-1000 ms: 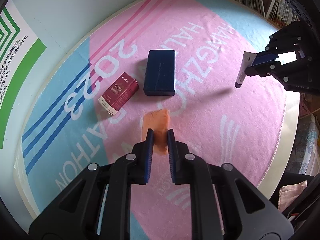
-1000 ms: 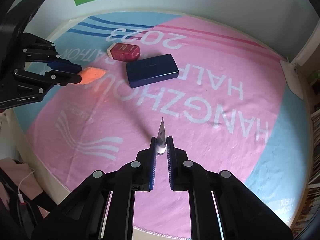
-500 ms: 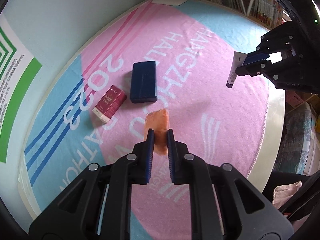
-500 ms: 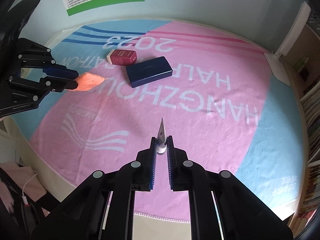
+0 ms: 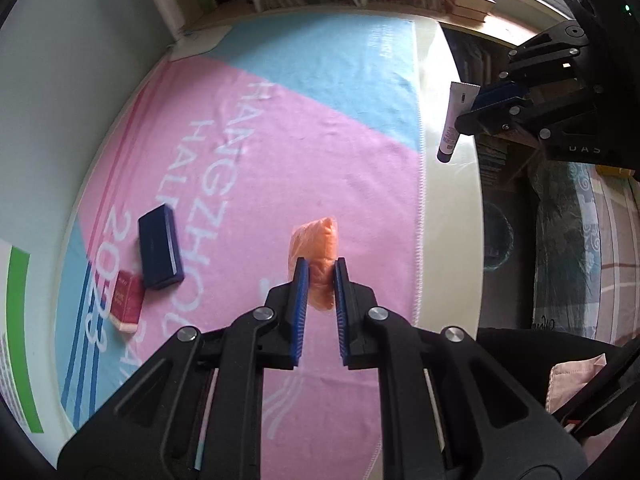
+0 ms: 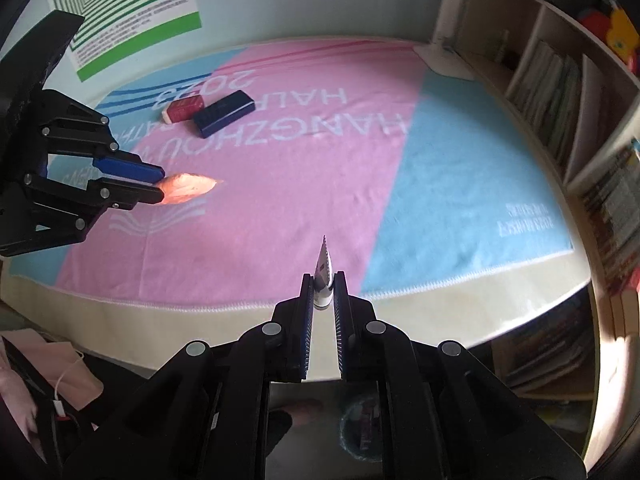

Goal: Collect trash
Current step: 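Lift and carry the orange bag and white tube over the wastebasket with both tools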

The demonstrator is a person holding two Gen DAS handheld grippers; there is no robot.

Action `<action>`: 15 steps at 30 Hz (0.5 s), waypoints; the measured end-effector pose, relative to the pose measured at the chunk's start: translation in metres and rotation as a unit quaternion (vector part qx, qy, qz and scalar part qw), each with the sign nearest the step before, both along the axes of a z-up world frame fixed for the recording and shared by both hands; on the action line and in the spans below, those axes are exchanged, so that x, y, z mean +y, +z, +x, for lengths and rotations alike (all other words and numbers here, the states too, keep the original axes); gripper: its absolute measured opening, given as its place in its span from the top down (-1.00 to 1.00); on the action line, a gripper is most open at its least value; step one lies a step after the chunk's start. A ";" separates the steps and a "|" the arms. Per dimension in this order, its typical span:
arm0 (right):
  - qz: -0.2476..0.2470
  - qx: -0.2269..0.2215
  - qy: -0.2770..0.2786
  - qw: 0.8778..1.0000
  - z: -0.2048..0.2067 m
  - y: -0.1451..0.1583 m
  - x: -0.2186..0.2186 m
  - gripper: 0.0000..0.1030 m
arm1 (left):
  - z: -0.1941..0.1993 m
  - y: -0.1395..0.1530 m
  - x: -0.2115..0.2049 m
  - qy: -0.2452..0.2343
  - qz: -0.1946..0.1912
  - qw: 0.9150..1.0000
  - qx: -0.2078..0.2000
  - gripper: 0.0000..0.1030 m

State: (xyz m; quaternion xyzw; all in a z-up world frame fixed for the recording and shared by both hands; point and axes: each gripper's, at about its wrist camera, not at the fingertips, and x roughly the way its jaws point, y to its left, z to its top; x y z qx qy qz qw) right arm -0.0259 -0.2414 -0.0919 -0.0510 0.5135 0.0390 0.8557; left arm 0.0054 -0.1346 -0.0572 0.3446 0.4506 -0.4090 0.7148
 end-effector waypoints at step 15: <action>0.011 0.020 -0.147 0.989 -0.176 -0.014 -0.120 0.78 | -0.153 -0.023 -0.163 -0.164 0.009 0.986 0.028 0.78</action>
